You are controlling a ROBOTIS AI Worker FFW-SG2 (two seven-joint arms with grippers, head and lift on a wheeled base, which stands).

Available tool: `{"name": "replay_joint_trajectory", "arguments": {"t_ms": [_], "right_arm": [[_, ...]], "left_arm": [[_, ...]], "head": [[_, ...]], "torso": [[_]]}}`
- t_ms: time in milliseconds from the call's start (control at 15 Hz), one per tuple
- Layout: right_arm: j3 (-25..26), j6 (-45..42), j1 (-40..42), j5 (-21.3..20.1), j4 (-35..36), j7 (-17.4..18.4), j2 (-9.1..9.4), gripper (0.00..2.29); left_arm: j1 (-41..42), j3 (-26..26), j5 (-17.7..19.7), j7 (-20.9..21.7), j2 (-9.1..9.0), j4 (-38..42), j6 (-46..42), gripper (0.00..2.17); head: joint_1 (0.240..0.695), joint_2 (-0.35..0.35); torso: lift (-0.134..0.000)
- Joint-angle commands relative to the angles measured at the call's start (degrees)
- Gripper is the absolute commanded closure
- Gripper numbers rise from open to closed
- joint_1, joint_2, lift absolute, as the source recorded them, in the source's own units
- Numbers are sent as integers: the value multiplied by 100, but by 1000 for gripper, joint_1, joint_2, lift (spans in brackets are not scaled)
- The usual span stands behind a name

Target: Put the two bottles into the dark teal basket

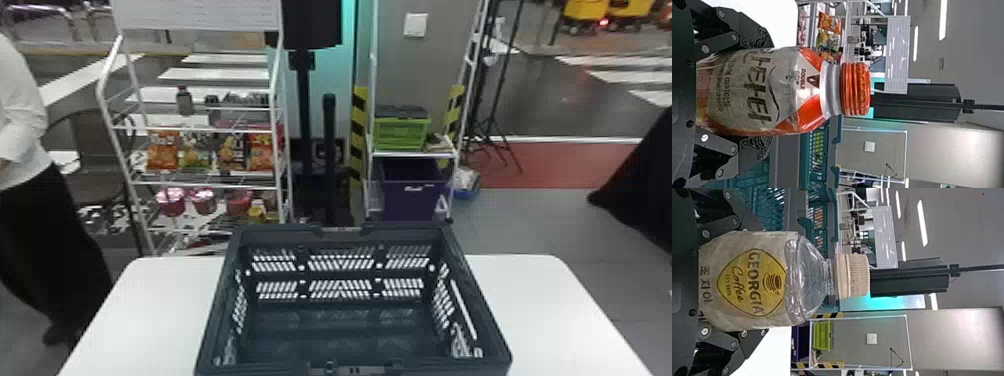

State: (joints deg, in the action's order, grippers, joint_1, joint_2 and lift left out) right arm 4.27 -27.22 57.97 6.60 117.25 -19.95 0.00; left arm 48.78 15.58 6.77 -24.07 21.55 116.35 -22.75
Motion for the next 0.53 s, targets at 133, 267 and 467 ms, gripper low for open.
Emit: {"name": "replay_joint_trajectory", "arguments": {"t_ms": [133,267,467], "right_arm": [[22,-77,136,-18,246,0,5,2074],[39,-95,171,-1,465,0,5,2074],[48,28,100,-9,870,9,5,2074]], "left_arm": [[0,129,0,-27,77,46,-14,2138],[0,191,-9,-45,112,64,-14,2138],[-26,367,-132,-194,253,64,4,2138]], "head": [[499,0],[499,0],[499,0]], "torso": [[0],[0],[0]]}}
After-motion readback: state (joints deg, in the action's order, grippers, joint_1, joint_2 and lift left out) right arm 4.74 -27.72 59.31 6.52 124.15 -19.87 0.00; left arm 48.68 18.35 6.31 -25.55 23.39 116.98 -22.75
